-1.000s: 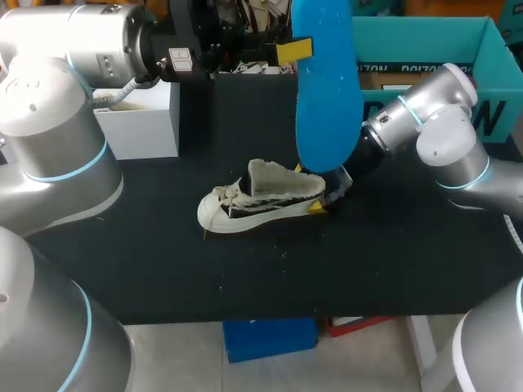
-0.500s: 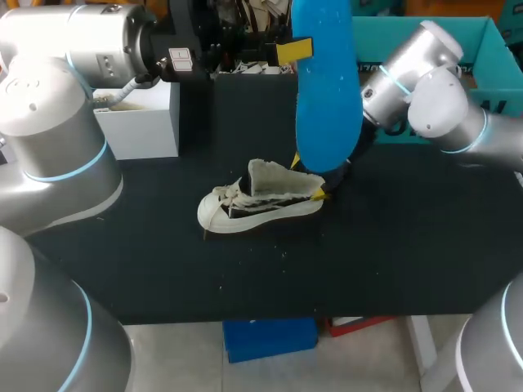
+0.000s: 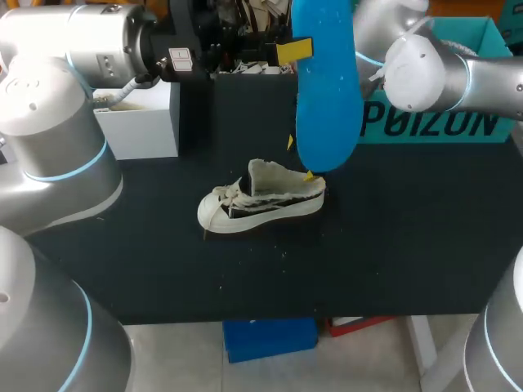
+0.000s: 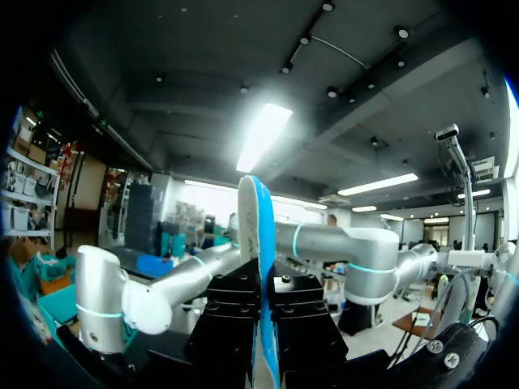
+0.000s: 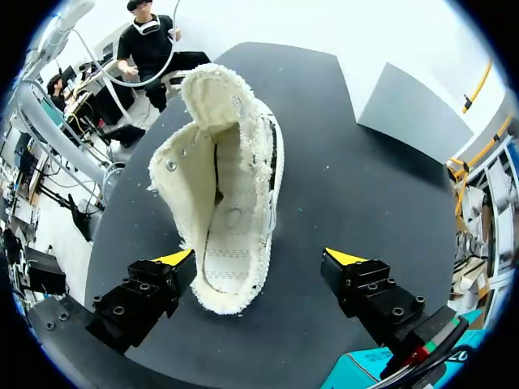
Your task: Take the shoe out of the shoebox, open the shoe tongue, remove and reinsert the insole, then place the shoe into the shoebox
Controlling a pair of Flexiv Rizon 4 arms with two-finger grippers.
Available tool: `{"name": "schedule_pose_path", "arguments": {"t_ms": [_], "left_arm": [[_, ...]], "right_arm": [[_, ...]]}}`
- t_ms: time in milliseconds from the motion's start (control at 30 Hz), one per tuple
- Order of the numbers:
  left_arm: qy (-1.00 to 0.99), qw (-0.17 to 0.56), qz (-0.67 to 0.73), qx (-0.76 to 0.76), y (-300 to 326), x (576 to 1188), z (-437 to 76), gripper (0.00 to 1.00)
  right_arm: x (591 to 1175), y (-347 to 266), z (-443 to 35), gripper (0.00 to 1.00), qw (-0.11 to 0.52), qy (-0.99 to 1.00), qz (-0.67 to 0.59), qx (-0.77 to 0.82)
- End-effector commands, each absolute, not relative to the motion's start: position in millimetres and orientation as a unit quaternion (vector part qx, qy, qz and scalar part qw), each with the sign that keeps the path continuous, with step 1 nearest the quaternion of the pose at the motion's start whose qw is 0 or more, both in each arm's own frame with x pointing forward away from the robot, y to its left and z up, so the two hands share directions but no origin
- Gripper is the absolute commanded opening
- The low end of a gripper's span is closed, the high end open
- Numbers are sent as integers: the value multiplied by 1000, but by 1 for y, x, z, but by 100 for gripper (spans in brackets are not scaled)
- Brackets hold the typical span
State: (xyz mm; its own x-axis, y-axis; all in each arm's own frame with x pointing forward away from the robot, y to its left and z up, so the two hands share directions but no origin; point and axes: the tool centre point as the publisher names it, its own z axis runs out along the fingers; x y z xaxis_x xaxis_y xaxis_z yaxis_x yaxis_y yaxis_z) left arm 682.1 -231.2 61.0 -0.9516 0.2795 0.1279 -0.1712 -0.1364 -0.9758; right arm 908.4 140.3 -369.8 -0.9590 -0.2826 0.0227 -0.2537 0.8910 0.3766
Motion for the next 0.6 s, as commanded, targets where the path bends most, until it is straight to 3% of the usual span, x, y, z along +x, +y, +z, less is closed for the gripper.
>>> {"name": "schedule_pose_path", "arguments": {"t_ms": [33, 600], "left_arm": [[-639, 148, 754, -42, -233, 682, 61, 0], [-639, 148, 754, -42, -233, 682, 61, 0]], "right_arm": [[906, 153, -365, 100, 3, -989, -5, 150], [909, 199, -366, 100, -30, -980, 16, 196]]}}
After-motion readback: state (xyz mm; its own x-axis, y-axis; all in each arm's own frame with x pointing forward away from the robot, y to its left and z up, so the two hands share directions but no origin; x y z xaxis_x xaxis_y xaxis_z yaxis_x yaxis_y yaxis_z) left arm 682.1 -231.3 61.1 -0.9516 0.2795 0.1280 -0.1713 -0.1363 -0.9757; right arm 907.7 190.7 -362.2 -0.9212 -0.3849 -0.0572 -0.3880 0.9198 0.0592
